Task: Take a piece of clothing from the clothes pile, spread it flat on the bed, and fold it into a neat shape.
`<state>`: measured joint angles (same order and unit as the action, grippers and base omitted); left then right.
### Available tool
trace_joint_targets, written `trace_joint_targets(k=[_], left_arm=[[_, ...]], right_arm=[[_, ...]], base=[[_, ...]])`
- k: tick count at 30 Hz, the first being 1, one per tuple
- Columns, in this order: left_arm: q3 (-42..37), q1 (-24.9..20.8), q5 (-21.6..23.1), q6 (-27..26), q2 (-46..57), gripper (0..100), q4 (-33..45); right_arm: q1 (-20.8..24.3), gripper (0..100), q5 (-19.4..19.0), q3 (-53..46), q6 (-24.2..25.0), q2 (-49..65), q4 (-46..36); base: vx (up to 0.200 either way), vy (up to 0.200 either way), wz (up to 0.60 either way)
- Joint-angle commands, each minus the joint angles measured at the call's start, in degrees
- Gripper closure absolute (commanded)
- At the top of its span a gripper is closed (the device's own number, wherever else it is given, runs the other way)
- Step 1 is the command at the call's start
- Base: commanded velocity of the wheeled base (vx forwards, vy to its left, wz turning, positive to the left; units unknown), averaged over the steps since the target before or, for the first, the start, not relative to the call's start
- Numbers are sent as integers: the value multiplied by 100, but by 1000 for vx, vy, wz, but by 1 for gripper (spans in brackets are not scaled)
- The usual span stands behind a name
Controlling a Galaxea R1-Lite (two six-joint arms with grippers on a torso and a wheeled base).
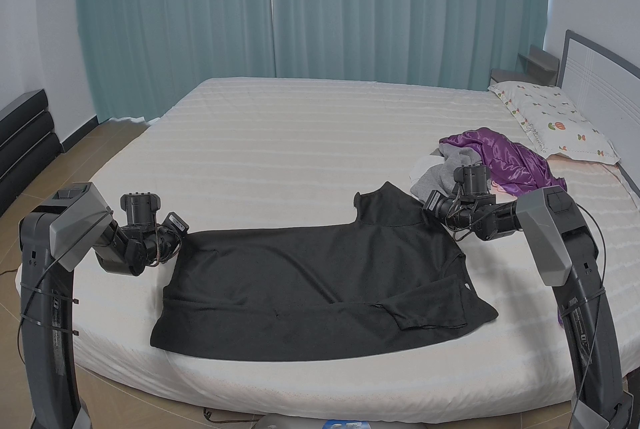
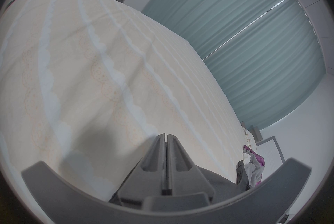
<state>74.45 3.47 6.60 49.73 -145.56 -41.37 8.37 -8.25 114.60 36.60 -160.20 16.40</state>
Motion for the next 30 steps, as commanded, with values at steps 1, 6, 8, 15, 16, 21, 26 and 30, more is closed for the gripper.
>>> trace_joint_targets(k=[1,6,8,15,16,21,26,30], left_arm=[[0,4,0,2,10,100,-2],[0,4,8,11,36,100,7],[0,4,8,20,71,100,7],[-88,22,35,46,317,100,33],[-106,22,35,46,326,100,24],[-124,30,26,37,388,100,7],[-264,39,26,37,511,100,-2],[-361,30,35,37,607,100,-2]], right_arm=[[-20,100,-1,-1,14,120,4],[-64,100,-18,-228,49,349,-5],[-82,100,-27,-369,164,437,39],[-178,100,-71,-685,498,762,101],[-187,100,-80,-747,515,797,109],[-293,100,-89,-940,577,911,312],[-319,100,-115,-1274,665,1052,637],[-337,100,-221,-1450,665,1122,830]], base=[[0,0,0],[0,0,0],[0,0,0],[0,0,0],[0,0,0],[0,0,0],[0,0,0],[0,0,0]])
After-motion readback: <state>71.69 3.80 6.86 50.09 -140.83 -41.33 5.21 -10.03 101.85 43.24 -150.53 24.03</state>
